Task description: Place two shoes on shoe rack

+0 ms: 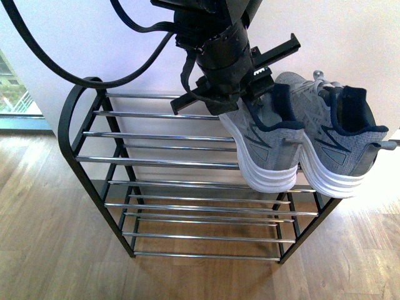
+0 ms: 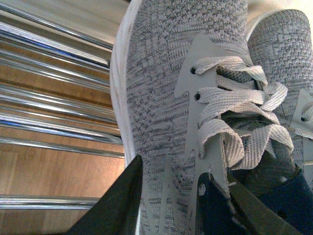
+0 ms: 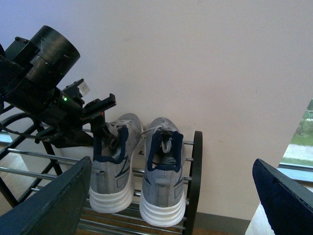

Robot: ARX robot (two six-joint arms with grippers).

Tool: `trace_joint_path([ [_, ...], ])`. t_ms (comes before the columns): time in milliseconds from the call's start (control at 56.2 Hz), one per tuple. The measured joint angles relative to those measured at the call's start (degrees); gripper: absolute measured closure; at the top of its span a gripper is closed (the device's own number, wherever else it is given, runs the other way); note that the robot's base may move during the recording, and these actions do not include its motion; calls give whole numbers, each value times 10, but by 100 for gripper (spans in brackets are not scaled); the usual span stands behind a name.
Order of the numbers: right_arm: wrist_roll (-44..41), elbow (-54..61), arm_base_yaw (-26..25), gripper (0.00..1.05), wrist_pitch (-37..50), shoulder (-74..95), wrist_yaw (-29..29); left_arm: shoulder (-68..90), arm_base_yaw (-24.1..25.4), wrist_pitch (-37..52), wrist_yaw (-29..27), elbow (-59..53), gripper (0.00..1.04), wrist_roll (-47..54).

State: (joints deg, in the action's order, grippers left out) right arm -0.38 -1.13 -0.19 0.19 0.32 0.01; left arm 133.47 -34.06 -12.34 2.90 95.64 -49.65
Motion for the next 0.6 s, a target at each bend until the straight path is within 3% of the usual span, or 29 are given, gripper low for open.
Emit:
trace_joint_path([
  [320,0,0,0,9,0,0,0,-95,10,26,26,-84,8,-25],
  [463,0,0,0,9,0,0,0,-219,26,20,-5,-163,9,-18],
  [534,0,0,0,9,0,0,0,-300,38,-3,-52,-220,9,4],
  [587,0,0,0,9,0,0,0,-364,50,-8,-139,-278,9,49],
  [605,0,0,0,9,0,0,0,-398,56,-12,-203,-311,9,75],
])
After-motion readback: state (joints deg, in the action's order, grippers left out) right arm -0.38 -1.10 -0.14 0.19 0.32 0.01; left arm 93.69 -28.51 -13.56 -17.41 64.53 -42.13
